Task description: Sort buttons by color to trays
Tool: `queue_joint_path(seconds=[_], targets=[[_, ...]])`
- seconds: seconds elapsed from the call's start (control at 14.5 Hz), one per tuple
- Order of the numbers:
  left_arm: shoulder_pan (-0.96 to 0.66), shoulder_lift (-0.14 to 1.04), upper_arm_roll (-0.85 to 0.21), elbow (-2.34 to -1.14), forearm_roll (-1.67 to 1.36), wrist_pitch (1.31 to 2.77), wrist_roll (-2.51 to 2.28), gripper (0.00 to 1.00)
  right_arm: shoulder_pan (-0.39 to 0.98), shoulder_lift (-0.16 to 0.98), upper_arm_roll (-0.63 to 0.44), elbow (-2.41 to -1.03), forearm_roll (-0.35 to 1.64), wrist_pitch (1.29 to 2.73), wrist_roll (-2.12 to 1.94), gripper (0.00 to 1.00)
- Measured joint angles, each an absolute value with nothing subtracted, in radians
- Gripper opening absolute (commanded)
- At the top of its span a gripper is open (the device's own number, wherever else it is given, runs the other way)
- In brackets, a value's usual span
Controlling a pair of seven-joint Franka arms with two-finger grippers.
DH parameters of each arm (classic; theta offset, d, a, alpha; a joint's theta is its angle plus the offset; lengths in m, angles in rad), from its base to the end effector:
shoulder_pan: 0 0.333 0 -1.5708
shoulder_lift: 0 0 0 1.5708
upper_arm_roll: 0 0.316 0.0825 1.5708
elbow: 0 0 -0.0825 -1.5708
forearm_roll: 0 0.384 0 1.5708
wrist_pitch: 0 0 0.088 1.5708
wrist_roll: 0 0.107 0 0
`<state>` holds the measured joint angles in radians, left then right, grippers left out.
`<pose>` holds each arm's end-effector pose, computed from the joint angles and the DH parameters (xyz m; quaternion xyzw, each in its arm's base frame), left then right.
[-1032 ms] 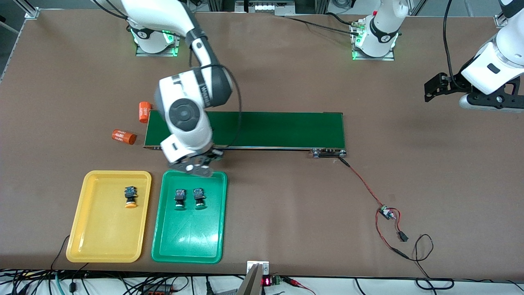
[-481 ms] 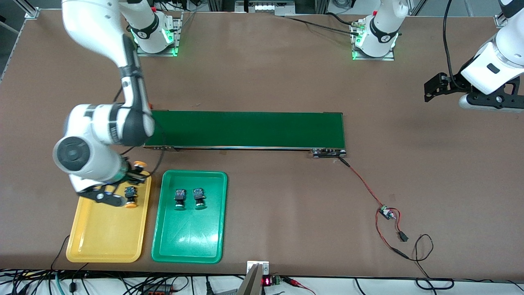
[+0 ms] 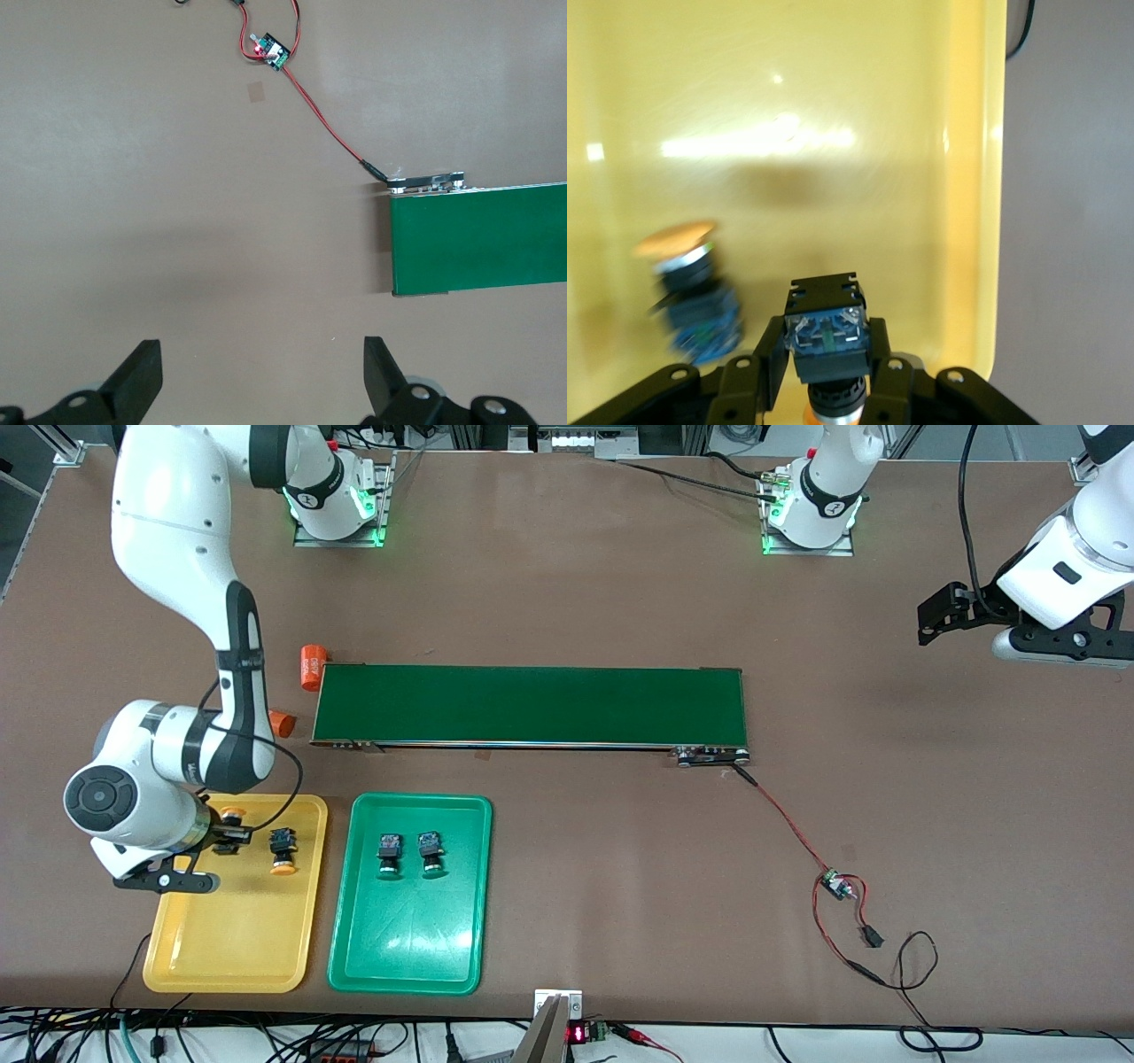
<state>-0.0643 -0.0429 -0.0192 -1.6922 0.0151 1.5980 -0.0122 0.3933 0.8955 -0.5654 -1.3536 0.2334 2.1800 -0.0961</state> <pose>0.5388 -0.0437 0.5930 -0.9990 0.0360 0.0252 0.0092 0.7409 -0.0198 0.2440 0.9927 -0.0074 0.0164 0.1196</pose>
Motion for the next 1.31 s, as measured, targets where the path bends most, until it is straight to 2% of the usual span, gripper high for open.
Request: queue_joint_path(seconds=[0.14, 0.21, 0.28, 0.34, 0.69, 1.31], targets=[[-0.064, -0.043, -0.019, -1.692, 0.015, 1.598, -0.012, 1.00, 0.379, 0.933, -0.563, -1.353, 0.234, 2.254, -0.125, 0.01], [-0.064, -0.043, -0.019, -1.692, 0.015, 1.598, -0.012, 1.00, 0.378, 0.941, -0.563, -1.353, 0.234, 2.268, -0.129, 0.11], [-0.064, -0.043, -0.019, -1.692, 0.015, 1.598, -0.012, 1.00, 0.378, 0.942, -0.562, -1.351, 0.234, 2.271, -0.130, 0.64], [-0.064, -0.043, -0.019, -1.692, 0.015, 1.598, -0.012, 1.00, 0.379, 0.942, -0.561, -1.348, 0.235, 2.271, -0.131, 1.00], [-0.064, -0.043, -0.019, -1.692, 0.015, 1.596, -0.012, 1.00, 0.386, 0.917, -0.561, -1.329, 0.264, 2.244, -0.132, 1.00], [-0.064, -0.043, -0.019, -1.692, 0.015, 1.590, -0.012, 1.00, 0.426, 0.675, -0.563, -1.303, 0.334, 1.927, -0.133, 1.00]])
